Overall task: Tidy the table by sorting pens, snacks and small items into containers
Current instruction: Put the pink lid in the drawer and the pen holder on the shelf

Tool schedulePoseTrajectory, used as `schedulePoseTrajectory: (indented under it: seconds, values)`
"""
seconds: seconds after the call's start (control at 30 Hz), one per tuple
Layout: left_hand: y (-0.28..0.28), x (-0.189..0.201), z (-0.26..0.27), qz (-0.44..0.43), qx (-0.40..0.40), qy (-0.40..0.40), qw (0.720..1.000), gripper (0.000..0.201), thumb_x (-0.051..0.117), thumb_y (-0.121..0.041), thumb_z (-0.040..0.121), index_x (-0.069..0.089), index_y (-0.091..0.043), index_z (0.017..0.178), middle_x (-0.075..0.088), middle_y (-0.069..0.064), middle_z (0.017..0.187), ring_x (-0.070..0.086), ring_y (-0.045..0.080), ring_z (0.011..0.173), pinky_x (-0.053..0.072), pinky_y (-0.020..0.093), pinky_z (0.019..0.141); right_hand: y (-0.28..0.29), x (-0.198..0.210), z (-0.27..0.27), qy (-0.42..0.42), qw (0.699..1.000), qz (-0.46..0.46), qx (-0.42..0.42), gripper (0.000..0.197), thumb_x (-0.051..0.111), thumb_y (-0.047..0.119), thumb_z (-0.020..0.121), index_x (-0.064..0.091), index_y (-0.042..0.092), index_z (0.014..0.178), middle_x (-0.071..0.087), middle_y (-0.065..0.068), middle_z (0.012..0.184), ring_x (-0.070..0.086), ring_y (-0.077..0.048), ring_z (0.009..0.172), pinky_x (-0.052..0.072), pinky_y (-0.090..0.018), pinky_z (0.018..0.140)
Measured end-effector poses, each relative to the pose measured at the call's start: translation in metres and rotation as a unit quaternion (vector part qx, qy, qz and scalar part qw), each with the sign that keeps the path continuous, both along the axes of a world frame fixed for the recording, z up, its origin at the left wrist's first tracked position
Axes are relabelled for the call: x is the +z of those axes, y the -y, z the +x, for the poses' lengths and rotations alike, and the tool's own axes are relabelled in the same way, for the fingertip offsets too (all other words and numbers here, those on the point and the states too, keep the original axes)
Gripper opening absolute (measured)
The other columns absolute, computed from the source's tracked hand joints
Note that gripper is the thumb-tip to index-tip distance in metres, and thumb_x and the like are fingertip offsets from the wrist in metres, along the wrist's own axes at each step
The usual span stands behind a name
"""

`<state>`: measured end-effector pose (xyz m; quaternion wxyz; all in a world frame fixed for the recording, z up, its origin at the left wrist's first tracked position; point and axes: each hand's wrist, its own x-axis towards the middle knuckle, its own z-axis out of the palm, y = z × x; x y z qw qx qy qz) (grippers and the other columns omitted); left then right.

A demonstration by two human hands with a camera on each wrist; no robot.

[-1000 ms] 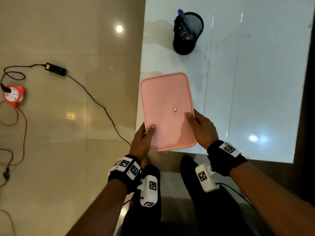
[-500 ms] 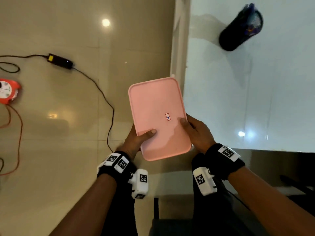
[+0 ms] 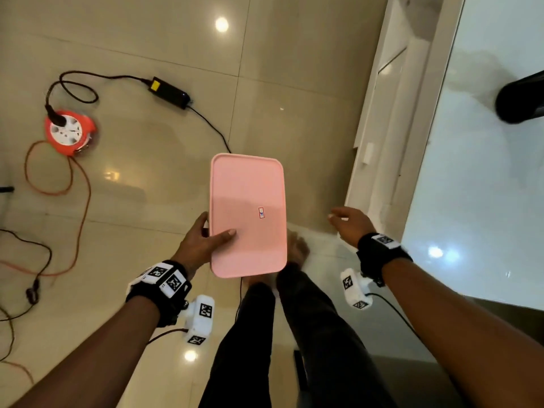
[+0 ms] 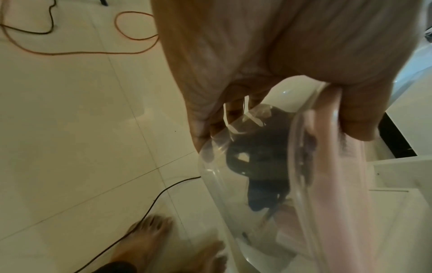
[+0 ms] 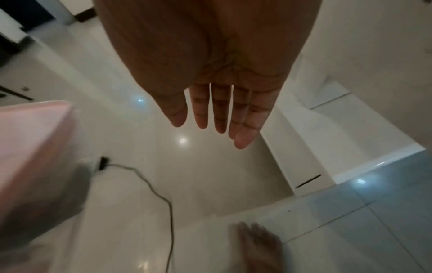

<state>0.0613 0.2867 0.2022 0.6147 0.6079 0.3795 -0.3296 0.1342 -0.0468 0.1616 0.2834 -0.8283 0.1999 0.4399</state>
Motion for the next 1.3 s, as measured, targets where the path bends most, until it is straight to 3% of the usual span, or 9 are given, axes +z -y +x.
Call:
schedulePoseTrajectory:
  seconds: [0.1,0.23,0.4,0.5,0.63,0.8,0.97,1.1,1.3]
  values:
    - [0.0,-0.011,0.023,0.011,0.007,0.012,1.0,0.086,0.08,-0.055,0.045,0.053,-0.032,0.124,0.068,0.0,0.11,0.067,0.023,0.098,0.058,0.043,0.077,0.017,-0.032,0.033,-0.026,0.998,-0.029,-0.046,0.057,0.061,0.042,0.092,0.05,0.017,0.141,0.05,-0.007,0.146,0.053,-0.028,0.127,0.044,-0.046,0.106]
    - [0.003,-0.022,0.065,0.022,-0.006,0.022,0.999,0.087,0.081,-0.056,0.048,0.052,-0.036,0.127,0.067,-0.002,0.112,0.066,0.019,0.099,0.058,0.044,0.08,0.026,-0.06,0.091,-0.016,0.997,-0.04,-0.069,0.068,0.061,0.041,0.093,0.035,0.017,0.15,0.037,-0.006,0.155,0.042,-0.027,0.138,0.035,-0.039,0.113]
    - [0.011,-0.04,0.15,-0.004,-0.065,0.052,0.997,0.087,0.087,-0.046,0.056,0.048,-0.032,0.132,0.065,0.001,0.115,0.068,0.012,0.093,0.059,0.031,0.07,0.033,-0.088,0.153,0.017,0.986,-0.025,-0.166,0.065,0.059,0.029,0.097,0.029,0.014,0.153,0.036,-0.008,0.155,0.041,-0.029,0.137,0.039,-0.04,0.11]
    - [0.016,-0.059,0.205,-0.001,-0.095,0.061,0.994,0.085,0.087,-0.037,0.063,0.046,-0.031,0.136,0.063,0.005,0.115,0.068,0.014,0.092,0.058,0.028,0.066,0.038,-0.106,0.178,0.016,0.979,-0.042,-0.197,0.07,0.06,0.031,0.095,0.027,0.012,0.153,0.034,-0.01,0.155,0.04,-0.031,0.137,0.04,-0.042,0.109]
    - [0.029,-0.077,0.254,-0.009,-0.132,0.074,0.988,0.084,0.086,-0.04,0.056,0.05,-0.027,0.13,0.067,-0.002,0.106,0.07,0.005,0.082,0.057,0.026,0.065,0.043,-0.13,0.183,0.011,0.973,-0.089,-0.214,0.076,0.063,0.033,0.093,0.024,0.007,0.152,0.026,-0.014,0.157,0.031,-0.031,0.143,0.031,-0.035,0.112]
    - [0.041,-0.105,0.293,-0.041,-0.139,0.058,0.988,0.057,0.077,-0.018,0.077,0.05,-0.016,0.127,0.074,-0.003,0.094,0.073,0.012,0.078,0.057,0.026,0.06,0.033,-0.153,0.17,0.036,0.968,-0.162,-0.189,0.096,0.068,0.041,0.085,0.011,0.009,0.155,0.014,-0.012,0.16,0.021,-0.03,0.146,0.024,-0.039,0.119]
    - [0.029,-0.118,0.32,-0.06,-0.183,0.047,0.98,0.065,0.08,-0.027,0.066,0.052,-0.016,0.124,0.074,0.003,0.1,0.073,0.018,0.085,0.058,0.031,0.066,0.016,-0.16,0.175,0.035,0.958,-0.16,-0.237,0.1,0.065,0.05,0.085,0.009,0.009,0.156,0.011,-0.012,0.162,0.017,-0.03,0.148,0.022,-0.043,0.12]
    - [0.004,-0.114,0.339,-0.069,-0.209,0.037,0.975,0.07,0.082,-0.032,0.064,0.051,-0.022,0.127,0.075,-0.003,0.101,0.073,0.021,0.089,0.059,0.035,0.067,-0.016,-0.156,0.18,0.041,0.955,-0.146,-0.255,0.096,0.063,0.05,0.086,0.012,0.008,0.156,0.013,-0.012,0.16,0.018,-0.029,0.148,0.021,-0.04,0.12]
    - [-0.039,-0.097,0.361,-0.06,-0.216,0.031,0.974,0.084,0.082,-0.04,0.057,0.048,-0.027,0.133,0.073,-0.004,0.108,0.073,0.019,0.091,0.059,0.036,0.068,-0.091,-0.145,0.182,0.036,0.969,-0.105,-0.22,0.094,0.062,0.052,0.086,0.015,0.009,0.155,0.013,-0.013,0.161,0.013,-0.029,0.149,0.016,-0.037,0.121]
